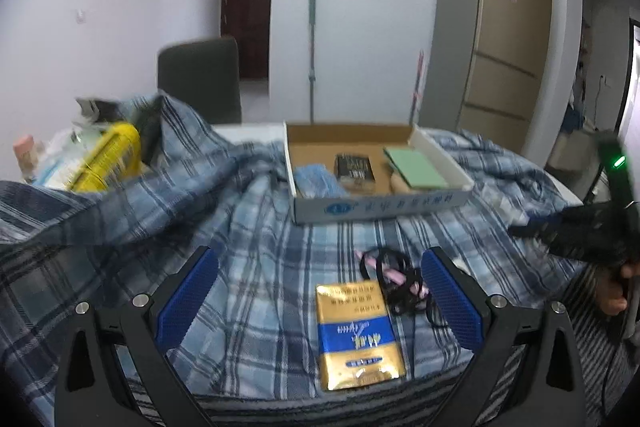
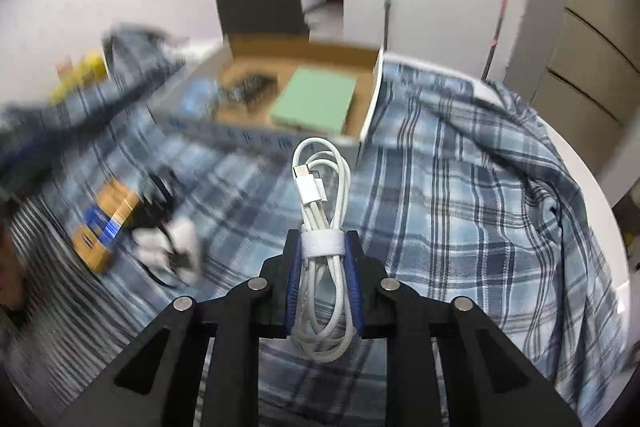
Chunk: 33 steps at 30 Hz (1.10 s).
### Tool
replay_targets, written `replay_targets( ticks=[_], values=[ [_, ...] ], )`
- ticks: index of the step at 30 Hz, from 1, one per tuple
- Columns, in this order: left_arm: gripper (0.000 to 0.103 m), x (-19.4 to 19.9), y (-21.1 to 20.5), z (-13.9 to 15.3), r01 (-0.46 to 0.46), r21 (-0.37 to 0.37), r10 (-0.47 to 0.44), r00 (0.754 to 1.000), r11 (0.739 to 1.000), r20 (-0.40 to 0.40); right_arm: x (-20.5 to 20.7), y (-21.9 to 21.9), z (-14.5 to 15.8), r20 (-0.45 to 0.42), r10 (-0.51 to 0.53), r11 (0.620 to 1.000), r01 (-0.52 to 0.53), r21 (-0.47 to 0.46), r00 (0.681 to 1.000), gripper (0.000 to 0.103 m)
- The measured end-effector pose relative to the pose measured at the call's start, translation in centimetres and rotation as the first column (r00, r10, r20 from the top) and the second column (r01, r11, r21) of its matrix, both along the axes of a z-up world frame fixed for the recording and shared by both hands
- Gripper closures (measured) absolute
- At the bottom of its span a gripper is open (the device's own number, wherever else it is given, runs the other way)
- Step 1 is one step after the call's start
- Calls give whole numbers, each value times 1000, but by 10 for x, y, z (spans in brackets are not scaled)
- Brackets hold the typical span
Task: Organize soft objects
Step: 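Grasp the gold-and-blue Liqun box with the left gripper while the right holds the cable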
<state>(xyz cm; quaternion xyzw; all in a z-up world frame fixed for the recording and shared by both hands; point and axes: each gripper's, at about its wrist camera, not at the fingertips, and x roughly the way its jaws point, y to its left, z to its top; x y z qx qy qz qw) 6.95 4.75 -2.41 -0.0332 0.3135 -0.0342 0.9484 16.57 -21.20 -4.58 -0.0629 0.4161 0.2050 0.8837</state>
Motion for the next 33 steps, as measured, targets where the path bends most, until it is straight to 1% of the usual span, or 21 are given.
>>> replay_targets(
  ticks=[2, 5, 6, 7, 9, 10, 11, 13, 14, 15, 17, 22, 23, 25, 27, 31, 33],
  values=[
    [0, 7, -2, -7, 23, -10, -24, 997, 1000, -69, -6, -4, 8, 32, -47, 998, 45, 52, 998, 82],
    [0, 14, -11, -18, 40, 8, -39, 989, 999, -145, -19, -5, 13, 147, -135, 990, 126, 65, 980, 82],
    [0, 16, -13, -21, 46, 10, -43, 984, 999, -171, -22, -4, 12, 181, -146, 989, 137, 61, 973, 82],
    [1, 18, -16, -23, 50, 9, -47, 979, 999, -198, -23, -3, 11, 197, -149, 988, 140, 60, 969, 82],
    [2, 23, -20, -29, 62, 0, -60, 965, 998, -255, -23, -1, 9, 201, -141, 989, 131, 64, 969, 82],
    [4, 25, -21, -32, 69, -11, -69, 957, 998, -282, -23, -1, 10, 204, -136, 990, 124, 70, 969, 82],
    [6, 28, -22, -36, 78, -31, -83, 944, 996, -319, -23, -1, 10, 212, -134, 990, 121, 74, 968, 82],
    [8, 33, -23, -43, 84, -59, -100, 925, 995, -368, -24, 2, 10, 219, -128, 991, 117, 63, 967, 82],
    [13, 35, -23, -47, 75, -59, -92, 919, 995, -383, -24, 4, 9, 220, -121, 992, 112, 52, 968, 82],
    [16, 36, -24, -50, 66, -41, -77, 918, 997, -389, -26, 6, 7, 219, -113, 993, 105, 47, 969, 82],
    [17, 35, -27, -54, 63, 0, -58, 920, 998, -387, -29, 8, 8, 225, -104, 994, 96, 43, 969, 82],
    [19, 29, -35, -58, 88, 52, -63, 927, 995, -371, -33, 9, 9, 250, -100, 995, 93, 41, 963, 82],
    [24, 30, -36, -59, 92, 55, -65, 924, 994, -376, -33, 9, 9, 254, -98, 995, 91, 38, 962, 82],
    [30, 32, -36, -62, 96, 51, -69, 918, 994, -391, -34, 10, 10, 258, -96, 995, 90, 33, 961, 82],
    [31, 34, -34, -63, 92, 40, -69, 915, 995, -398, -34, 11, 9, 260, -92, 996, 88, 27, 961, 82],
    [44, 34, -30, -62, 78, 32, -59, 920, 996, -387, -34, 13, 8, 258, -85, 996, 84, 16, 962, 82],
    [44, 33, -28, -61, 76, 25, -60, 922, 997, -381, -34, 13, 8, 258, -82, 997, 82, 11, 963, 82]
  ],
)
